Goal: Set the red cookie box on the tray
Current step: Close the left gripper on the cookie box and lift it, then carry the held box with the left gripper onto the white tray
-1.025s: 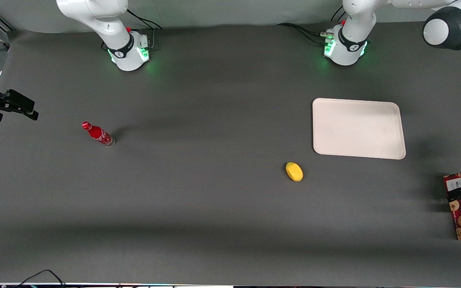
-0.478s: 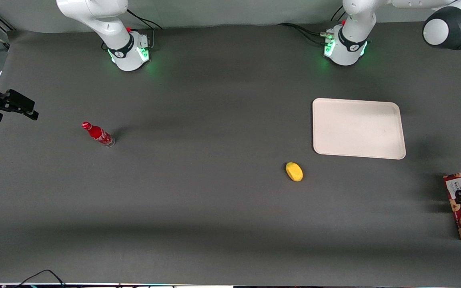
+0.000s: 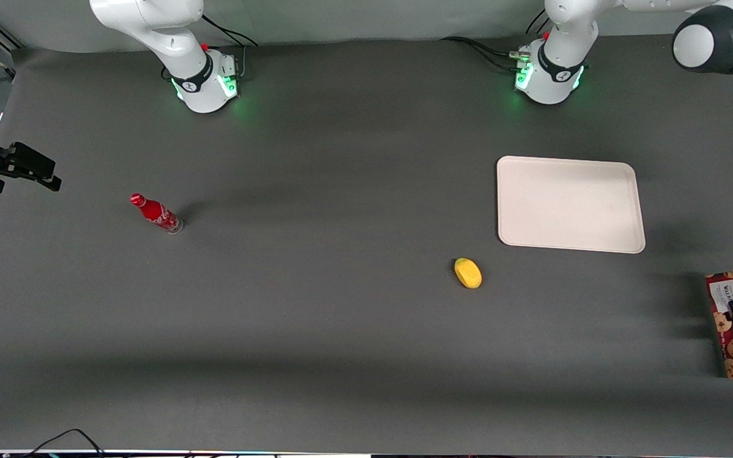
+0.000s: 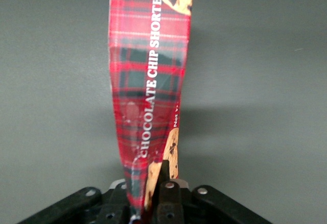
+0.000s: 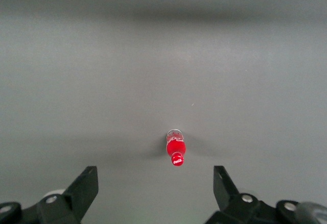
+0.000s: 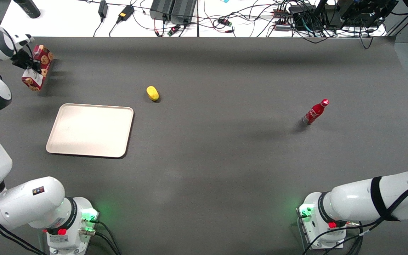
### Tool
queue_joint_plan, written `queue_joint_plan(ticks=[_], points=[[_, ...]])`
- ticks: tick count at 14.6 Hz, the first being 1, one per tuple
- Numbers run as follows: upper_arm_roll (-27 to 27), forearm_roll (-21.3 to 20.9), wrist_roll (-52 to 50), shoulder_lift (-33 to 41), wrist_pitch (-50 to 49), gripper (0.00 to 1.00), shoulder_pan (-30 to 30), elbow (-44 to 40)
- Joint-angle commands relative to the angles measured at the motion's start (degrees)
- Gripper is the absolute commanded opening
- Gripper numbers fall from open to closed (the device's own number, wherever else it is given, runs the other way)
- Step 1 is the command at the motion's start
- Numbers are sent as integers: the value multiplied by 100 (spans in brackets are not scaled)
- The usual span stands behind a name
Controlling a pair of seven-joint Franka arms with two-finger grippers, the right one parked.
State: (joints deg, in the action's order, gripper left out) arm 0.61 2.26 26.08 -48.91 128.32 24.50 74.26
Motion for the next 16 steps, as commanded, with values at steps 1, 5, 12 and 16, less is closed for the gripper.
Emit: queue_joint_plan(ticks=[1, 5, 12, 16], points=[[-52, 3, -525, 969, -1148, 0, -235, 272], [-17, -24, -735, 2093, -2520, 0, -244, 449], [202, -392, -859, 2841, -2500, 0, -349, 1358], [317, -569, -894, 3992, -951, 0, -314, 3749]])
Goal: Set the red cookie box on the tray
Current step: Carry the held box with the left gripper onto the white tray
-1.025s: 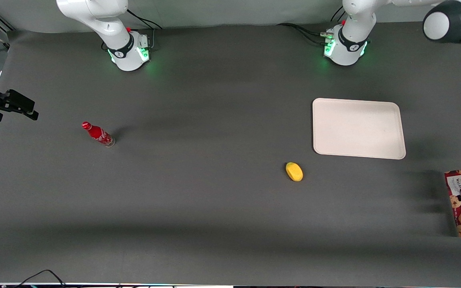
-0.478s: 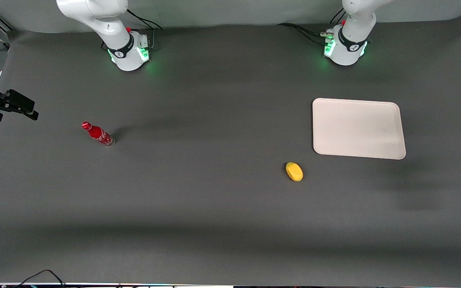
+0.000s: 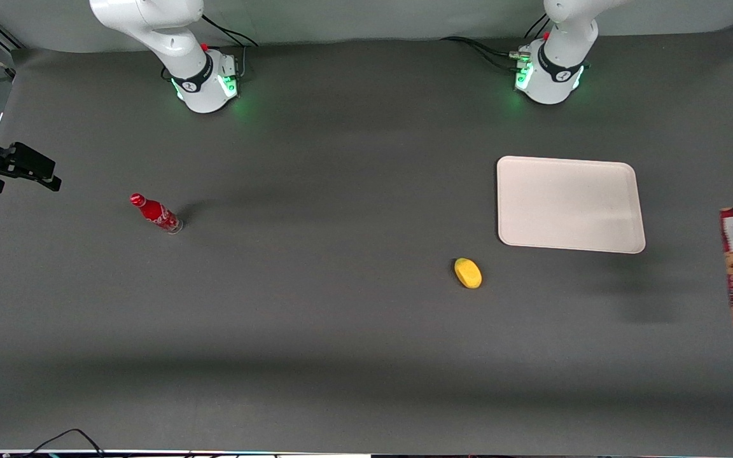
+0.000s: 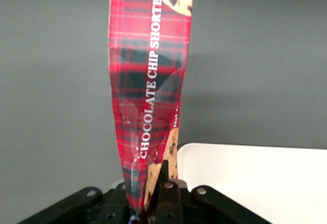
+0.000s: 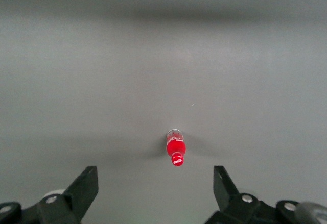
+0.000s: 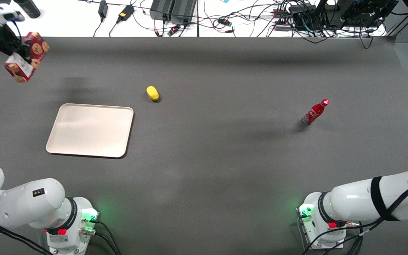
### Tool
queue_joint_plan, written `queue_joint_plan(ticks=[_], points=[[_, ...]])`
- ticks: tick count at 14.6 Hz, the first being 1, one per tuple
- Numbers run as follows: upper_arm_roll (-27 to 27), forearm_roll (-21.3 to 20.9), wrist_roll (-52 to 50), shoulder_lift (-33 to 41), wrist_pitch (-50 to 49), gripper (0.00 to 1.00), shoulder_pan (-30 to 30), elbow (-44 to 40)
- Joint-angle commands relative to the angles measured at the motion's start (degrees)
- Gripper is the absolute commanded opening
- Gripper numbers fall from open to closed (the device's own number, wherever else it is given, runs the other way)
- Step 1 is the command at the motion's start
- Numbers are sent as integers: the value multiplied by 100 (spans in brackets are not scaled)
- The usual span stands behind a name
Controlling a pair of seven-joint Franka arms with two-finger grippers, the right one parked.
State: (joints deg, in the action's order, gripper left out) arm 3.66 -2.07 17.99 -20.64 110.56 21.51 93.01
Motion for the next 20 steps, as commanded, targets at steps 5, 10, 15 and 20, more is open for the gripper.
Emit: queue_joint_plan(ticks=[5, 10, 15, 20], points=[[-6, -119, -85, 2159, 2106, 0, 29, 4177], [-41, -40, -103, 2240, 3865, 0, 108, 5560], [-41, -31, -103, 2214, 4235, 0, 178, 5930], [-50, -31, -103, 2126, 4517, 0, 178, 6080]])
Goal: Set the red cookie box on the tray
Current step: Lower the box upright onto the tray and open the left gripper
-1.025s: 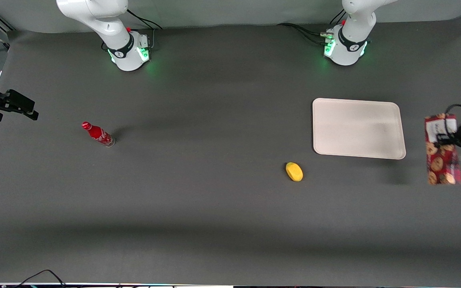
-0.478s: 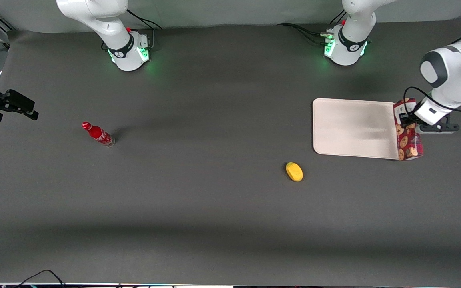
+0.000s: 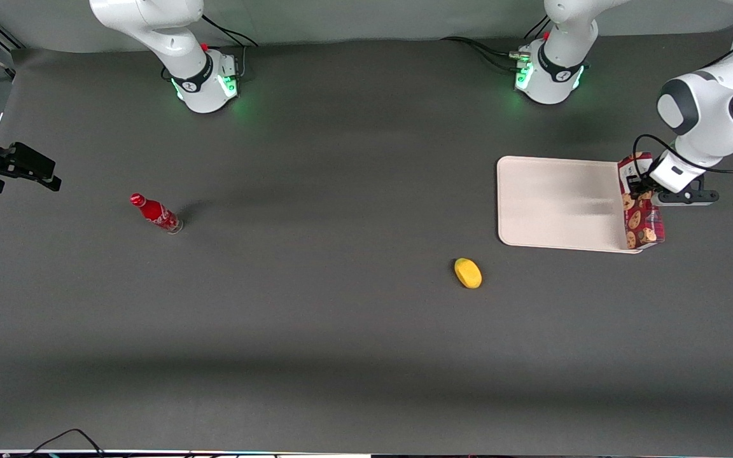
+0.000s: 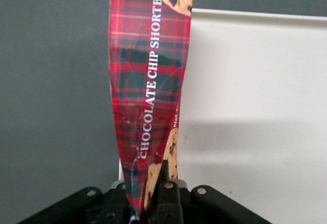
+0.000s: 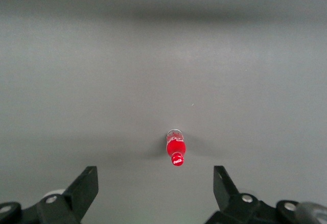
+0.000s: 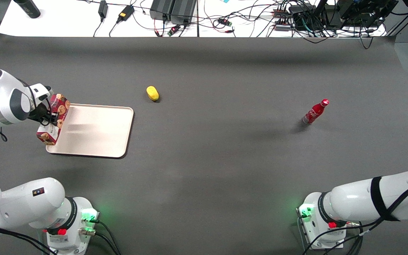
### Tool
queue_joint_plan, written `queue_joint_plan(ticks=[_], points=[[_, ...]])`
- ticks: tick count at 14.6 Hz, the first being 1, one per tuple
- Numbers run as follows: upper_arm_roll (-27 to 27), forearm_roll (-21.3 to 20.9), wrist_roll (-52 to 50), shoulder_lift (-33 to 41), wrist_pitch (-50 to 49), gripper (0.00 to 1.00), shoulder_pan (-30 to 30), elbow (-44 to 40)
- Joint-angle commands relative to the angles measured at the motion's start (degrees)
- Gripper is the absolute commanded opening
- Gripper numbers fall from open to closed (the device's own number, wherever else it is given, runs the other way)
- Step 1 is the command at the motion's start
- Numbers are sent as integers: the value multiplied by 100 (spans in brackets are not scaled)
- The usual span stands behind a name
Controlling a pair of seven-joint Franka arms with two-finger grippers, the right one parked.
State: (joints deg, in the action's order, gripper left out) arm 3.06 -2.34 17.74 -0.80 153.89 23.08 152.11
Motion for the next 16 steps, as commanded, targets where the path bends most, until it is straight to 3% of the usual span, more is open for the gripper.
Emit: queue_joint_plan(ticks=[1, 7, 8, 10, 11, 12, 16], points=[[11, 6, -77, 63, 229, 0, 21, 178], [11, -3, -68, -87, 309, 2, 21, 170], [20, -3, -68, -105, 309, 9, 21, 161], [20, -3, -68, -175, 274, 47, 13, 144], [20, -3, -68, -175, 273, 90, 4, 135], [28, -3, -68, -175, 247, 100, 4, 126], [37, -3, -7, -158, 151, 100, -5, 3]])
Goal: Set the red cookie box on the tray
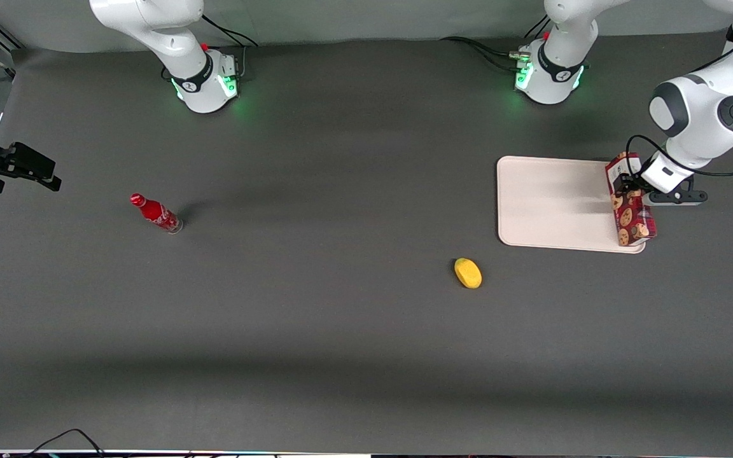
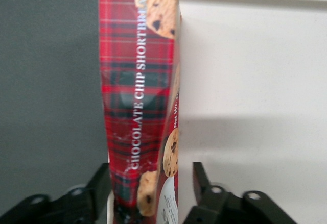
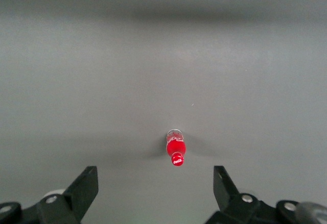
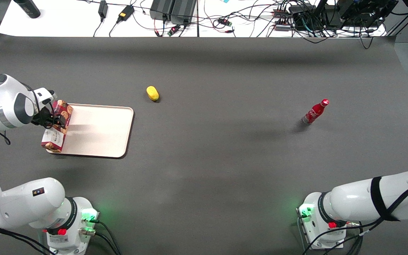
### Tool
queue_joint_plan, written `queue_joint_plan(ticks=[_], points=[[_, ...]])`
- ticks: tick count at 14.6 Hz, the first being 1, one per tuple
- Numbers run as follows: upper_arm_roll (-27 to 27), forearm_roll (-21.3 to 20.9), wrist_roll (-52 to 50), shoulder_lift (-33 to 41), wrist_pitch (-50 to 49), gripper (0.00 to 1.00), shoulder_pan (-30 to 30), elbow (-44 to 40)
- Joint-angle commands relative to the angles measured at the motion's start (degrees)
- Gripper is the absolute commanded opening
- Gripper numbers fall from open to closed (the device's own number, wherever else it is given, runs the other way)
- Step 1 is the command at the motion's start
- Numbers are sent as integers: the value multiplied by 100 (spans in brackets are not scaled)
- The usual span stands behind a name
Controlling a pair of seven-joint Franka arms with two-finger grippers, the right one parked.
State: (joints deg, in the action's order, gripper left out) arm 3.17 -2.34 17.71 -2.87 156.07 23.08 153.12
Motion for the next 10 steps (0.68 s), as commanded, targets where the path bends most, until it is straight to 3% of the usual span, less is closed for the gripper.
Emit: queue_joint_plan(ticks=[1, 5, 10], points=[[25, -3, -5, 84, -181, 100, -23, -185], [60, -12, -5, 173, -1495, 100, -67, -1131], [87, -3, -66, 32, -4494, 100, -347, -3679]])
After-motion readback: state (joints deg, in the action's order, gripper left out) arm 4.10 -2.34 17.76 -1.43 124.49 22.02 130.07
